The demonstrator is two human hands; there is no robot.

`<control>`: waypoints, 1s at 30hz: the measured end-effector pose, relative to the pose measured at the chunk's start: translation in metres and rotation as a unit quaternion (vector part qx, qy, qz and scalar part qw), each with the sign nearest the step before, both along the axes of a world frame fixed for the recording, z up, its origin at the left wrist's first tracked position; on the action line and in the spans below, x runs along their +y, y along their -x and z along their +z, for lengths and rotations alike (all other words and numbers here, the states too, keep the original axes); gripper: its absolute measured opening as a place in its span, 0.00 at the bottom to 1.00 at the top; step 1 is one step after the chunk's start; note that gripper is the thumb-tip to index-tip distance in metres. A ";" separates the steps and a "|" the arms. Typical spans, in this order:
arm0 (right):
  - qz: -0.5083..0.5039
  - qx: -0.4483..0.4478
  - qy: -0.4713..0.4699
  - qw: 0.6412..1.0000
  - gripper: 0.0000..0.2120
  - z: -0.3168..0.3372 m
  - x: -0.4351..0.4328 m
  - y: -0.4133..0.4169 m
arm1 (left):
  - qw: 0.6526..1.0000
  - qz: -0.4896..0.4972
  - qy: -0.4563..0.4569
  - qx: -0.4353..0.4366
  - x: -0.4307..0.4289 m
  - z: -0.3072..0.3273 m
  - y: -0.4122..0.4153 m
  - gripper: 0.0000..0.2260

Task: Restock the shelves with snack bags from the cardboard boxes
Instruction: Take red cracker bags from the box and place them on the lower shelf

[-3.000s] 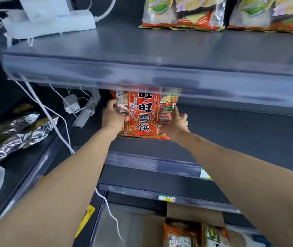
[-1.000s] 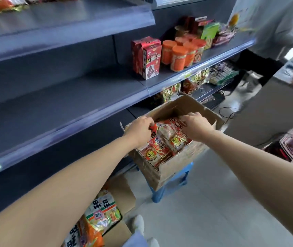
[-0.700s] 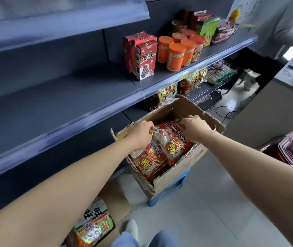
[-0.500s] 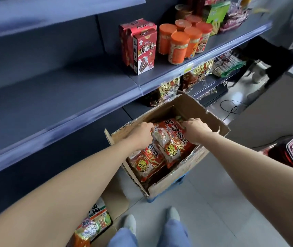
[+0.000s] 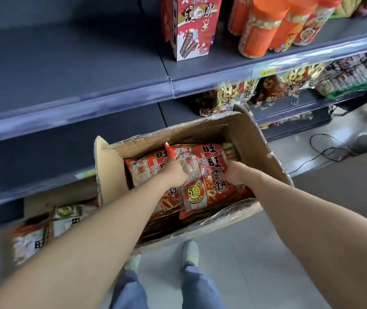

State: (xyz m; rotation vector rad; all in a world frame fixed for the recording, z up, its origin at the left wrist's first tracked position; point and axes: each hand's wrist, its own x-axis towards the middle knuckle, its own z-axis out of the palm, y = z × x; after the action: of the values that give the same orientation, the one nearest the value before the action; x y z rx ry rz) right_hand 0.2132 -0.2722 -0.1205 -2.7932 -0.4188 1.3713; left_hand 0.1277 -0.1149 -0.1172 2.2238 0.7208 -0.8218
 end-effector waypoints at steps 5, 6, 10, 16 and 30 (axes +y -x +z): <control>-0.095 0.082 -0.017 0.992 0.25 -0.021 -0.014 -0.018 | 0.987 0.116 0.099 0.043 -0.012 -0.026 -0.005 0.35; -0.128 0.096 -0.030 0.987 0.25 -0.026 -0.015 -0.021 | 0.984 0.140 0.103 0.042 -0.014 -0.031 -0.007 0.34; -0.267 0.144 -0.077 0.950 0.26 -0.036 -0.015 -0.028 | 0.967 0.223 0.117 0.044 -0.020 -0.044 -0.013 0.36; -0.332 0.230 -0.110 0.908 0.20 -0.028 -0.010 -0.027 | 0.947 0.297 0.122 0.017 -0.010 -0.044 -0.016 0.40; -0.229 0.112 -0.121 0.959 0.23 0.099 0.042 0.036 | 0.954 0.261 0.146 -0.031 0.045 0.070 0.042 0.22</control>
State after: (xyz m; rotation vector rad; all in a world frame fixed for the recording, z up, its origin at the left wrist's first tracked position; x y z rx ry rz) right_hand 0.1769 -0.2298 -0.0212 -2.3043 0.0623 1.3868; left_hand 0.0858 -0.0699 -0.0475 1.6738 1.0242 -0.5443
